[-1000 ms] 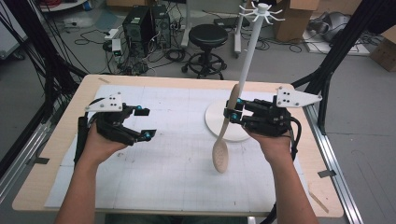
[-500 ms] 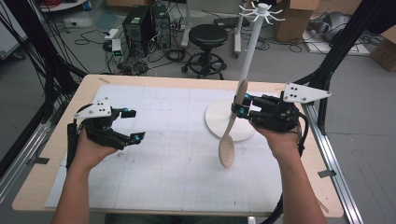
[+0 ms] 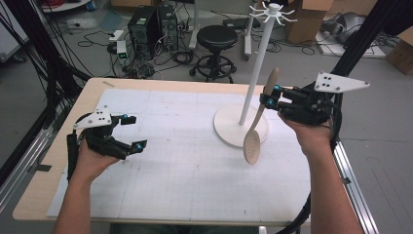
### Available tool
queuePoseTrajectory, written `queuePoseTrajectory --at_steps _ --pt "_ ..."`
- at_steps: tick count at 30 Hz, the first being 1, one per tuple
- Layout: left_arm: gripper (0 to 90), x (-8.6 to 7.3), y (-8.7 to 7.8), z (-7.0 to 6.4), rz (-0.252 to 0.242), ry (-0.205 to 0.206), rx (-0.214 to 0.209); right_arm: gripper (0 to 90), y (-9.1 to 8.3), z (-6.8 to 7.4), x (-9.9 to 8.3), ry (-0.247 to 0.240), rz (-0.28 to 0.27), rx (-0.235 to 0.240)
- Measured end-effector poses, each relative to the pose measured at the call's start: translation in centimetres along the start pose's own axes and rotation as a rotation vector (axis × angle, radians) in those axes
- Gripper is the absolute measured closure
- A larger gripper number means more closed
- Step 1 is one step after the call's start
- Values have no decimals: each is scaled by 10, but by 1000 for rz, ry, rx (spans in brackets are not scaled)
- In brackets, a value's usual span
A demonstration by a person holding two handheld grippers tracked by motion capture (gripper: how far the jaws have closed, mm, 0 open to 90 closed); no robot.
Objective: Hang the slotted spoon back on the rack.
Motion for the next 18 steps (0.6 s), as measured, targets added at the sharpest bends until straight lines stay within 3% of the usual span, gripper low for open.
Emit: queuePoseTrajectory --at_steps 18 --pt "62 0 -8 2 -33 -14 -28 687 -27 -64 28 45 31 -104"
Point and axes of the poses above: each handheld gripper's, and its own axes: y roughly forward along the jaws, x roughly out of its top, z roughly to its left, the point moved 8 cm from there along y, roughly forward along the jaws, and after that the axes turned 11 degrees about x, right-handed, at the moved point
